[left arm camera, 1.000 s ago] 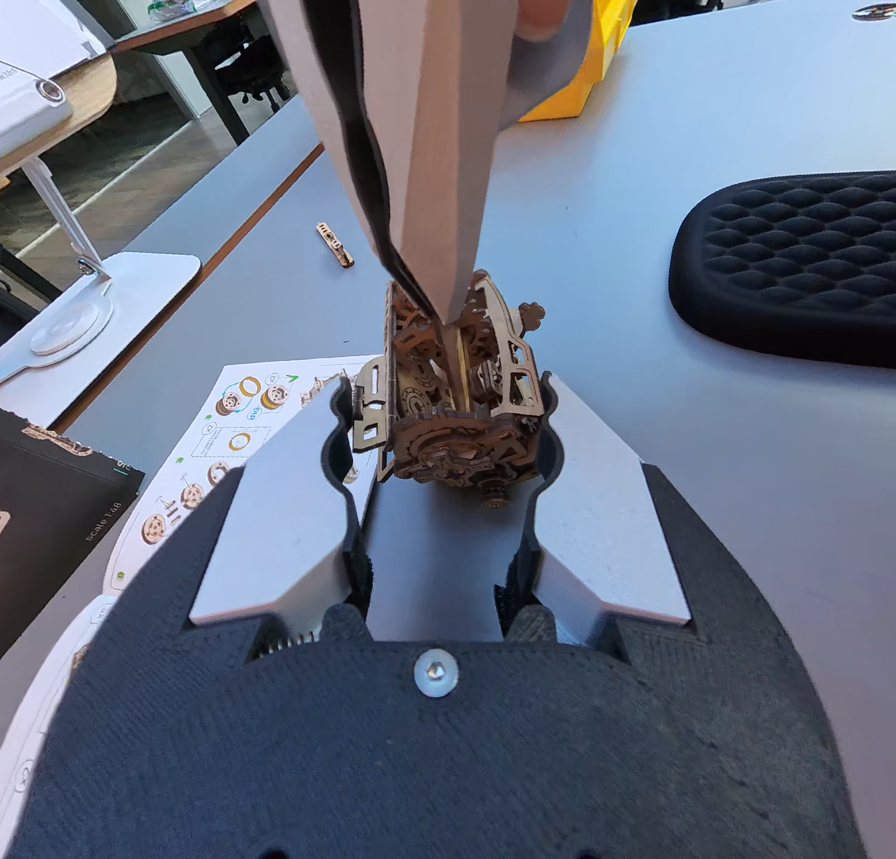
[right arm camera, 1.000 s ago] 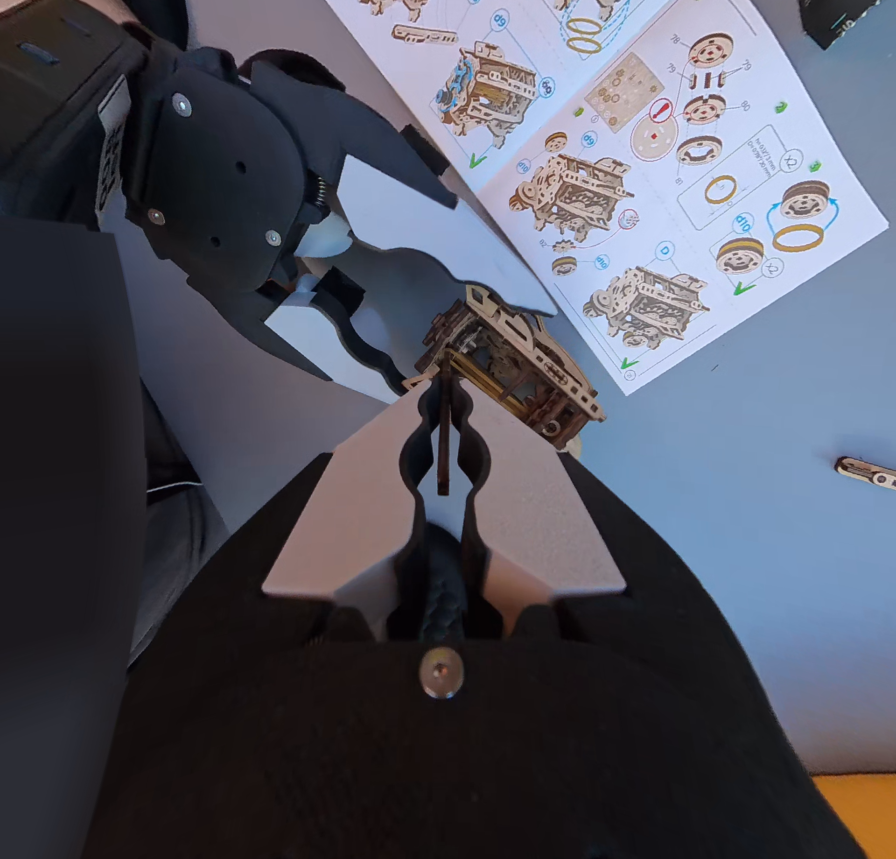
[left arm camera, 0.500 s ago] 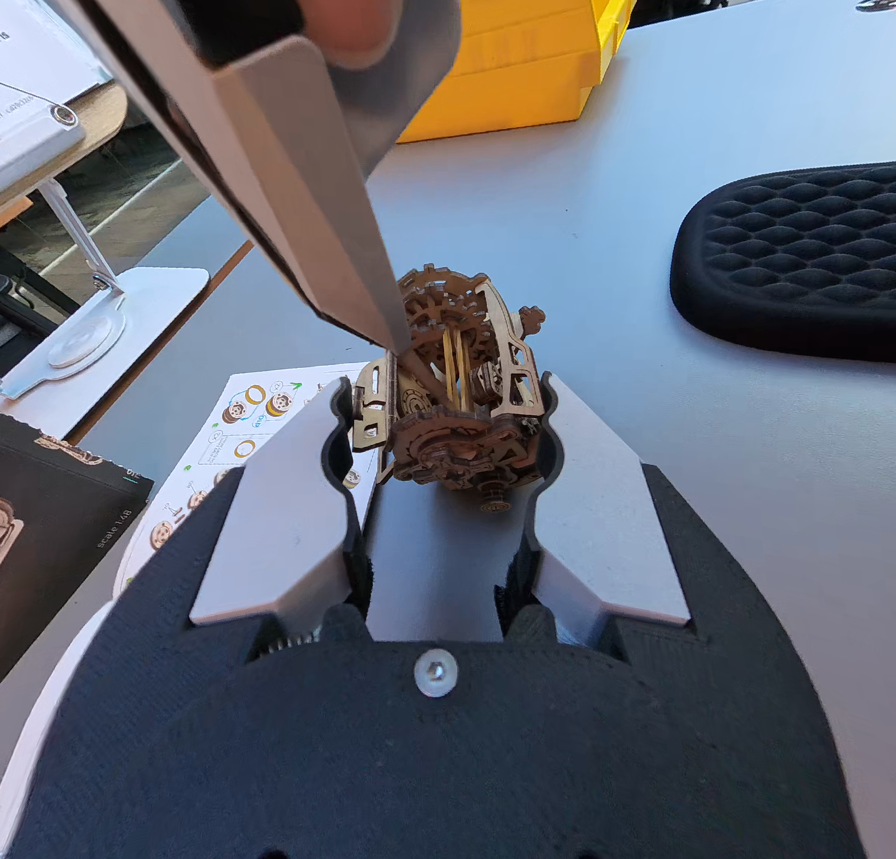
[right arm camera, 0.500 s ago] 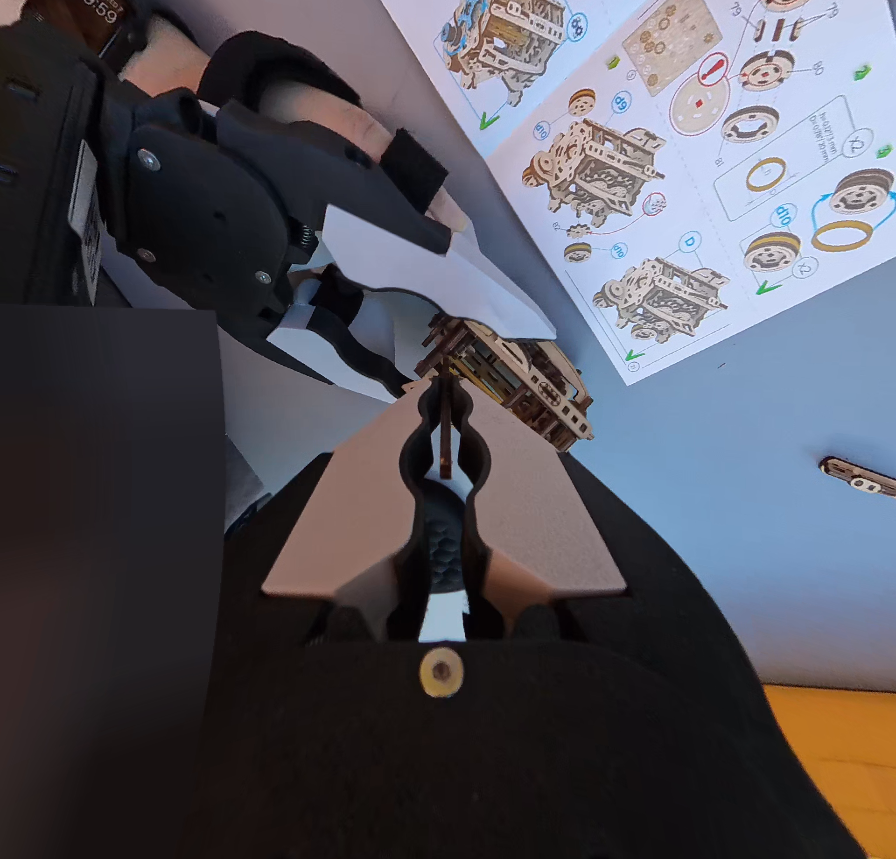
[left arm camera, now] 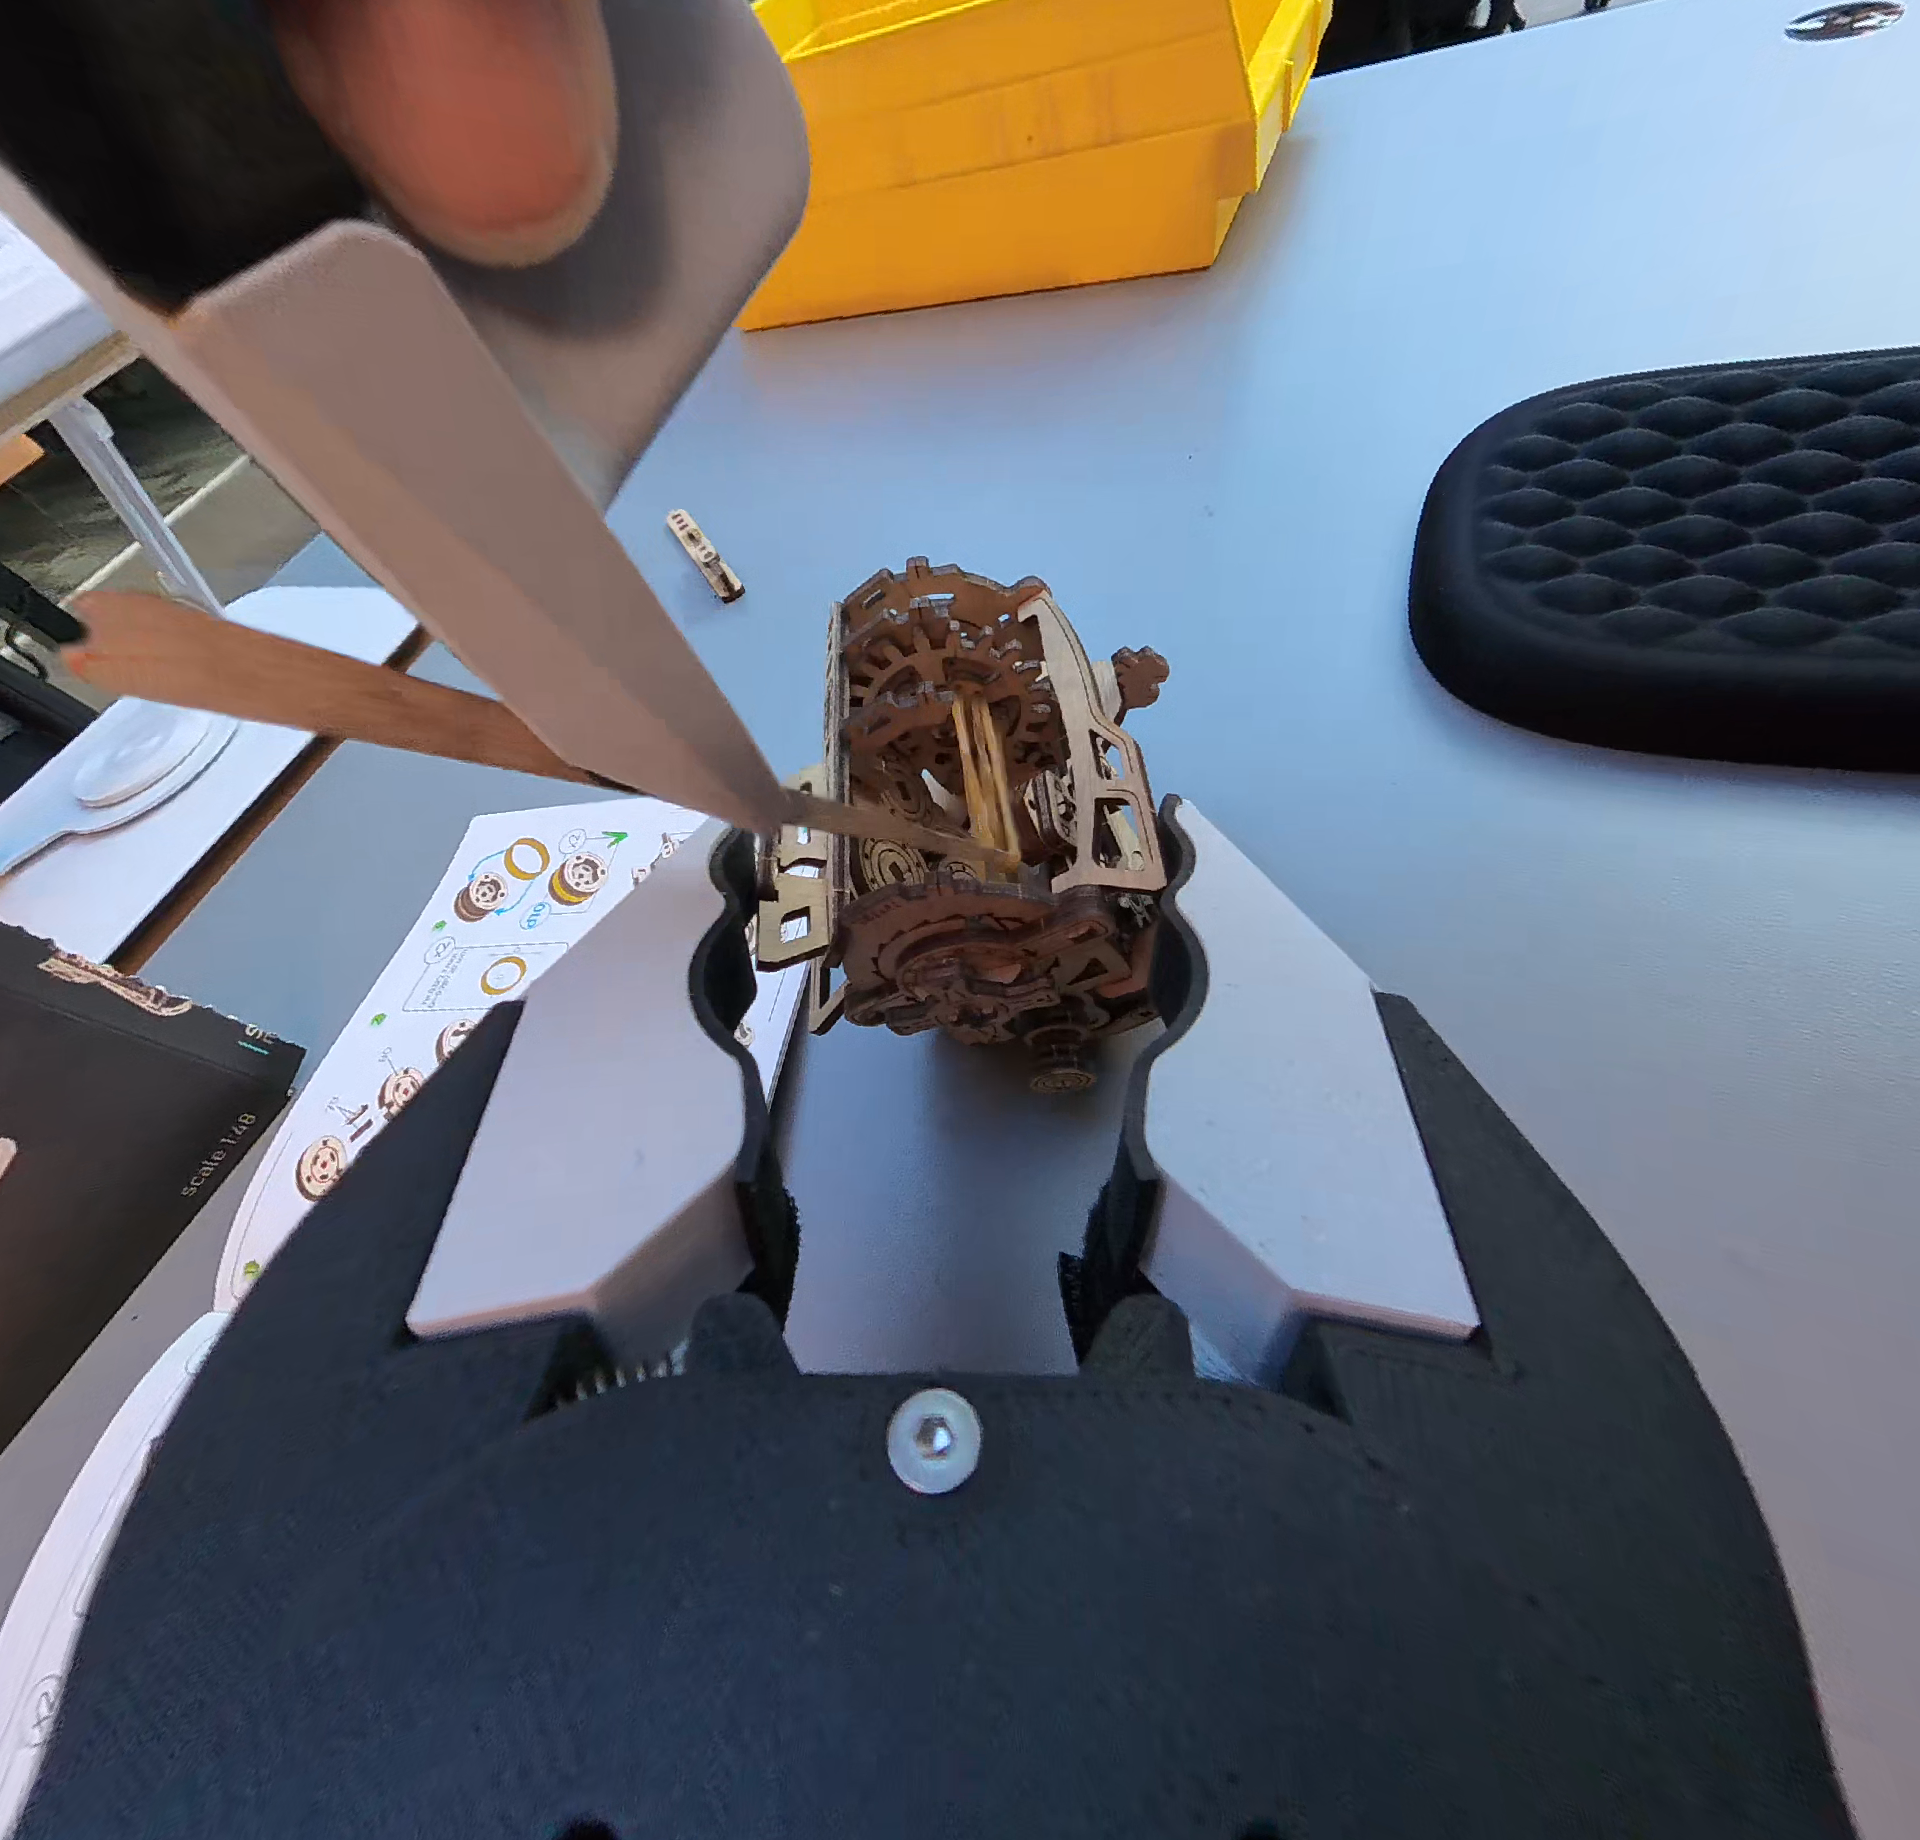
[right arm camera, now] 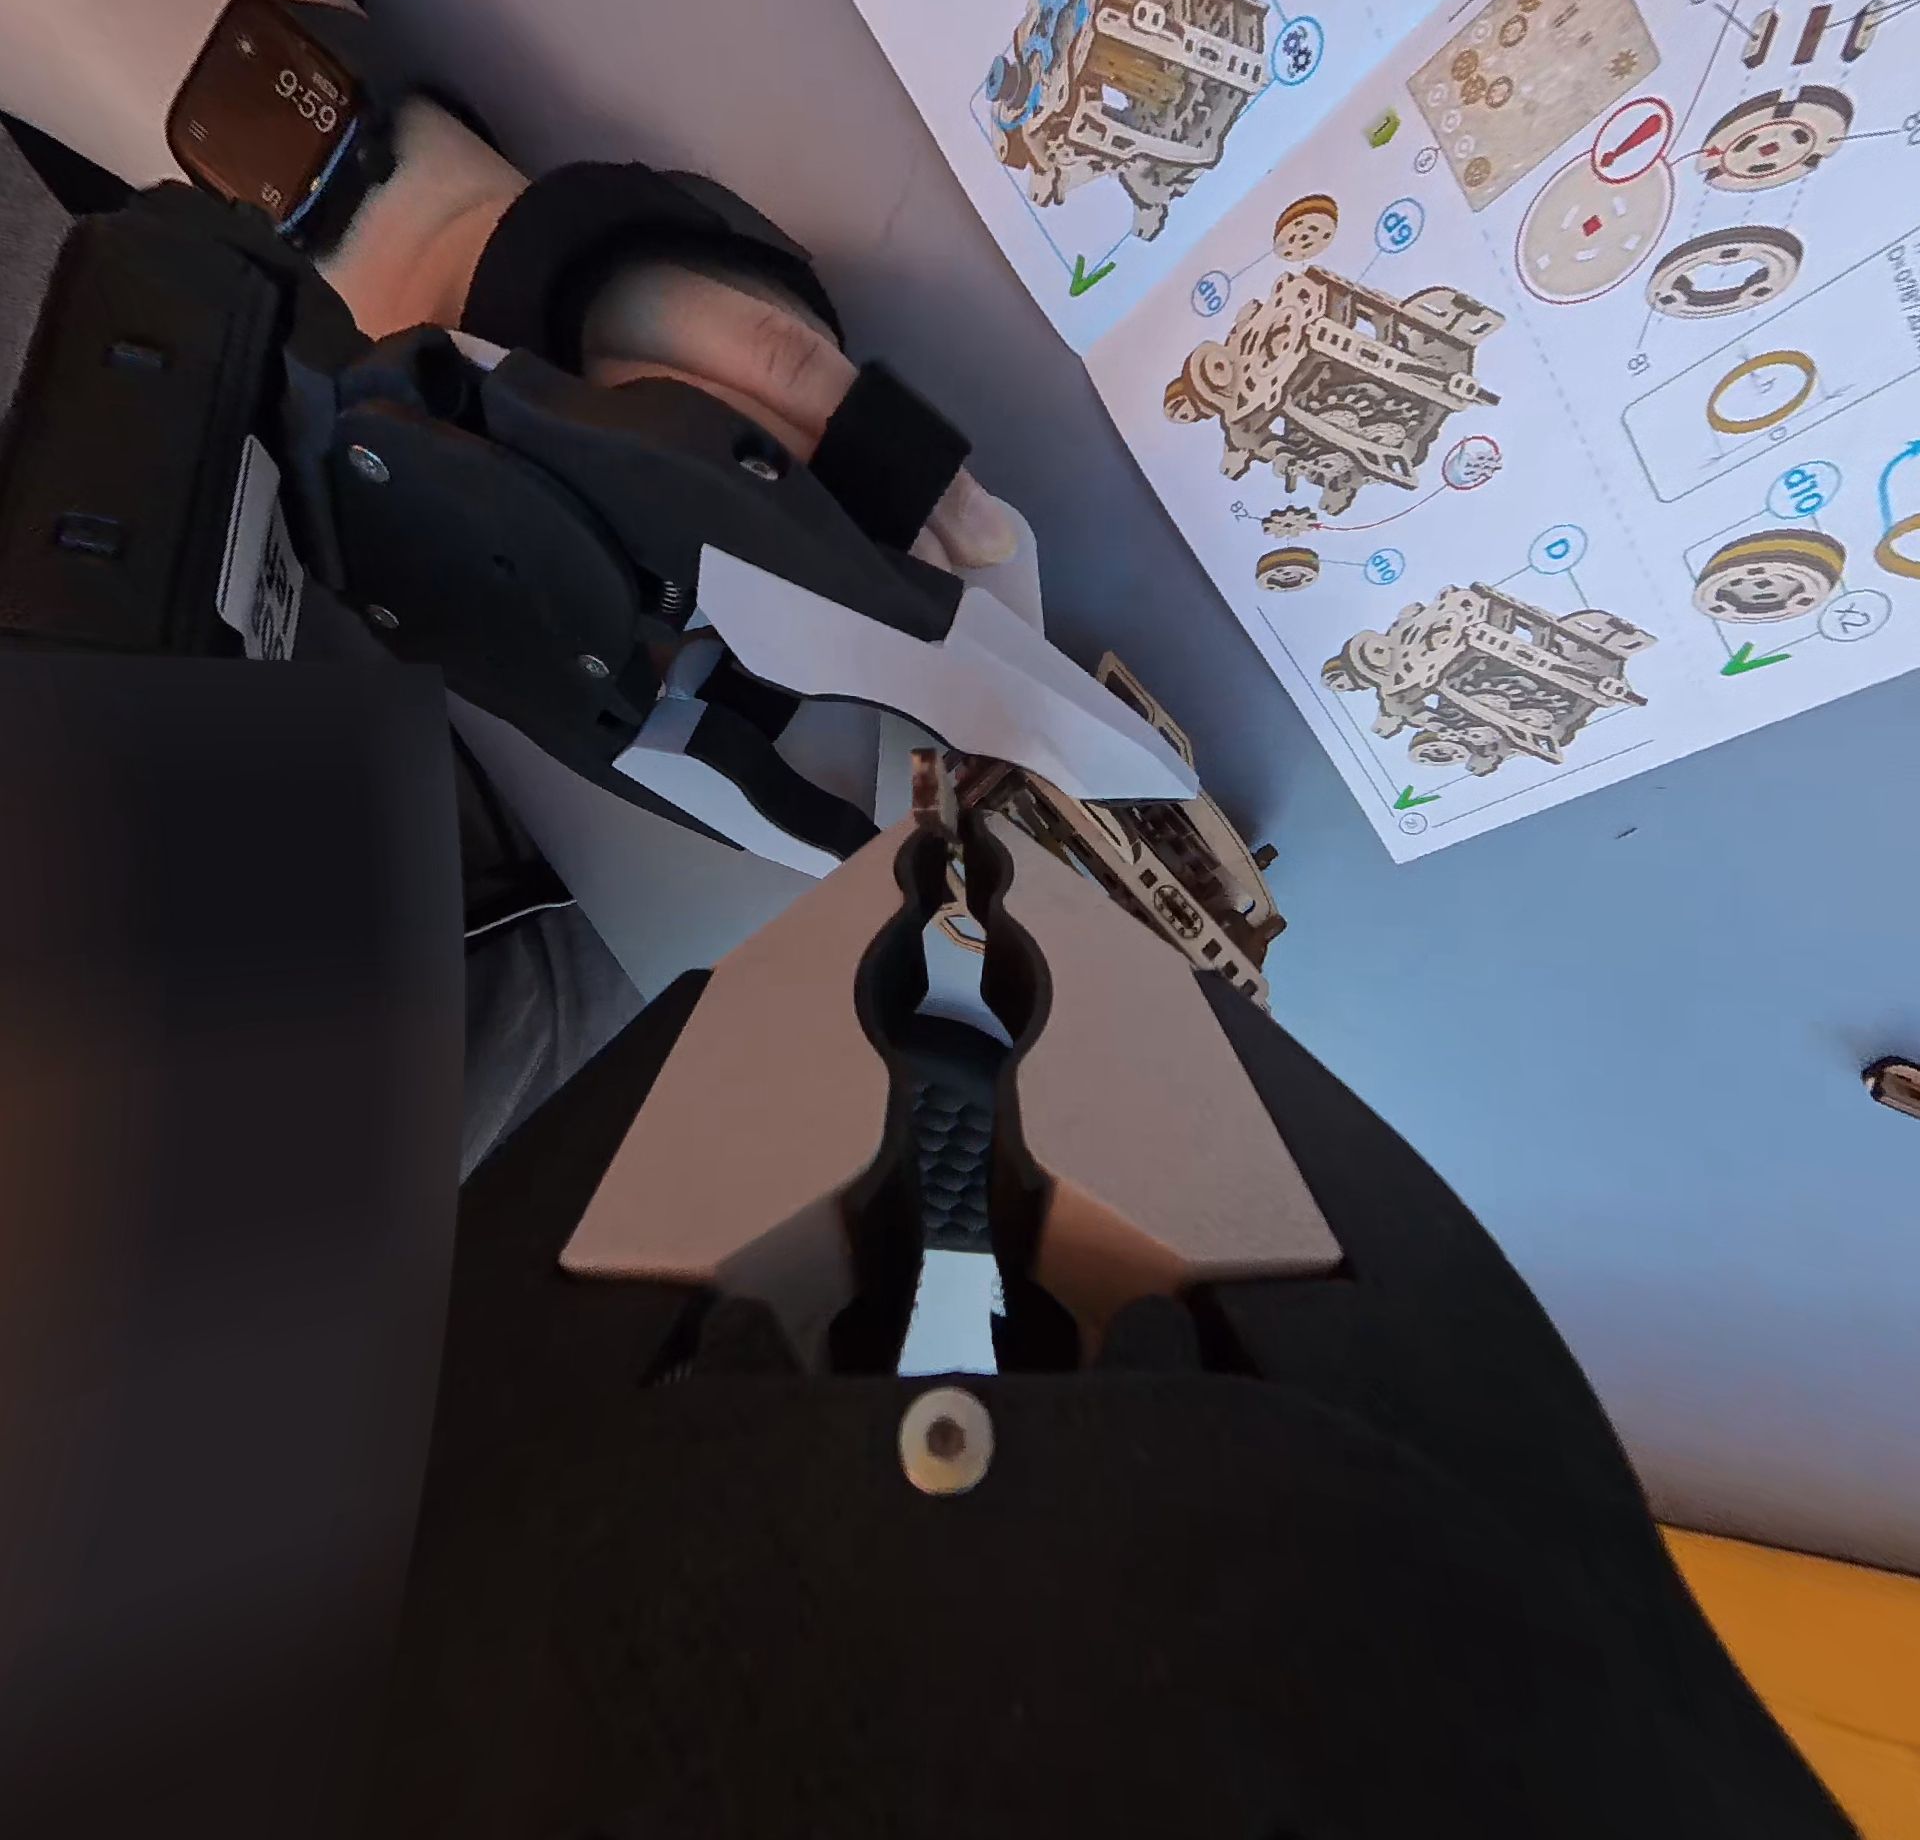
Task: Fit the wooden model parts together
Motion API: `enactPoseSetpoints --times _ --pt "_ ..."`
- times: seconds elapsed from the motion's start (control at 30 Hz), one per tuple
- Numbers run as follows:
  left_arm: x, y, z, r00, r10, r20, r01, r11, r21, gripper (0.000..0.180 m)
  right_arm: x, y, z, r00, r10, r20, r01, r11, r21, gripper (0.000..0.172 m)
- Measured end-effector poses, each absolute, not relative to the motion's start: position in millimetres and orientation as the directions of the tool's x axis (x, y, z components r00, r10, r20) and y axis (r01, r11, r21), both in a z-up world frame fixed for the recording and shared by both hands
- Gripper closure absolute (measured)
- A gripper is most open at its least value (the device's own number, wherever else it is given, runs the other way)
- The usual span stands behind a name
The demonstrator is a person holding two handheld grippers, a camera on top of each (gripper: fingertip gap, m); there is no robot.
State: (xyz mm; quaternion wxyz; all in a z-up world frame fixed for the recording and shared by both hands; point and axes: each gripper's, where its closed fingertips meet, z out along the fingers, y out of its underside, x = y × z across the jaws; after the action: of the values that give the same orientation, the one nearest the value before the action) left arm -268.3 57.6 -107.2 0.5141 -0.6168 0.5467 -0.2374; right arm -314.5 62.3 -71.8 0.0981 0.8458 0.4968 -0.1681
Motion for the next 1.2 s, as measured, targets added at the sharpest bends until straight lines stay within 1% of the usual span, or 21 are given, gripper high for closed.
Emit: enactPoseSetpoints --times 0.1,0.23,0.5,0.73,0.93,1.1,1.2 --pt "-268 57 -107 0.29 -0.917 -0.275 -0.431 0.131 -0.893 0.105 -318 66 -70 0.456 0.798 -0.395 0.862 -0.506 -0.027 0.171" --pt "-268 57 -107 0.29 -0.917 -0.275 -0.431 0.131 -0.893 0.106 -320 62 -74 0.461 0.78 -0.423 0.856 -0.517 -0.02 0.171" --pt "-269 58 -107 0.294 -0.92 -0.259 -0.427 0.116 -0.897 0.105 -322 69 -76 0.458 0.799 -0.391 0.849 -0.523 -0.075 0.172" --pt "-269 58 -107 0.293 -0.92 -0.262 -0.428 0.119 -0.896 0.105 -319 66 -78 0.468 0.775 -0.426 0.797 -0.578 -0.176 0.171" --pt "-270 58 -108 0.297 -0.919 -0.259 -0.429 0.114 -0.896 0.106 -323 68 -78 0.469 0.74 -0.482 0.713 -0.639 -0.287 0.171" --pt "-269 58 -107 0.293 -0.919 -0.264 -0.43 0.12 -0.895 0.105 -319 68 -77 0.454 0.719 -0.526 0.667 -0.666 -0.335 0.171" --pt "-269 58 -108 0.29 -0.92 -0.264 -0.432 0.12 -0.894 0.105 -312 70 -77 0.434 0.716 -0.546 0.625 -0.676 -0.39 0.171"
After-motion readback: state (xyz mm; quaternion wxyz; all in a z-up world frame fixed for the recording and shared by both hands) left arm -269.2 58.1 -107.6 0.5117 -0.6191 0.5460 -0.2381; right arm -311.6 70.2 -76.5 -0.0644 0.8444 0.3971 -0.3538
